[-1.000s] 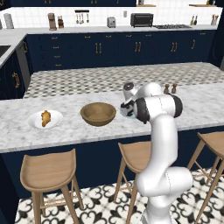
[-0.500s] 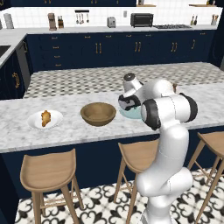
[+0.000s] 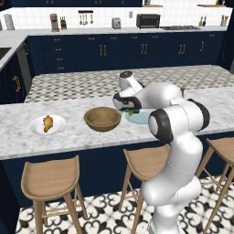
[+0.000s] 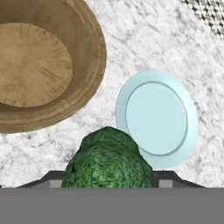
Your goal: Pick the chicken drumstick and broccoli from their plates and place them in the bowl. Then put the bowl in the fridge.
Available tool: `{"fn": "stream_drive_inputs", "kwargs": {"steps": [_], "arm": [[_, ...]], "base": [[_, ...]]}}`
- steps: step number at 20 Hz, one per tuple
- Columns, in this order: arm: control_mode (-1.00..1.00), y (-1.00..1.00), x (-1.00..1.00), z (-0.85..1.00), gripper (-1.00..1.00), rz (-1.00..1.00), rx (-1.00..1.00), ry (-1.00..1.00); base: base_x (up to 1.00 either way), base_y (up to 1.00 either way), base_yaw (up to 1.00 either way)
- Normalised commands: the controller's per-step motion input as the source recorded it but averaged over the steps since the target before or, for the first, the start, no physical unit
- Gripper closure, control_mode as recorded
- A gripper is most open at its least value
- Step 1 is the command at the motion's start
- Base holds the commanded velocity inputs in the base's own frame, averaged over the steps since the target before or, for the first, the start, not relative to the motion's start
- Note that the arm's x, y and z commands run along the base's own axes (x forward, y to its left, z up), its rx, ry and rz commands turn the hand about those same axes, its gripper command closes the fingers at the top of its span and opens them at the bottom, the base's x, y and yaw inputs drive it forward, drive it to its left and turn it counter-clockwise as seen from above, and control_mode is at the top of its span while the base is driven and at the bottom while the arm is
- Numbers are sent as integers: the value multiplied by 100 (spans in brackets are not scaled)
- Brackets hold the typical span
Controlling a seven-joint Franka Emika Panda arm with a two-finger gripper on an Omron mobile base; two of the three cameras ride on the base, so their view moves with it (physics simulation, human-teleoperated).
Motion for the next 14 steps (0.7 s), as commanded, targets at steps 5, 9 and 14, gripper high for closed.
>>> {"fn": "stream_drive_inputs", "kwargs": {"steps": [5, 9, 14], "arm": [[-100, 66, 0, 6, 100, -32, 16, 14], [-100, 51, 9, 11, 100, -28, 16, 13], [-100, 58, 29, -5, 100, -23, 5, 7]], "base": [[0, 0, 0], [0, 0, 0], [0, 0, 0]]}}
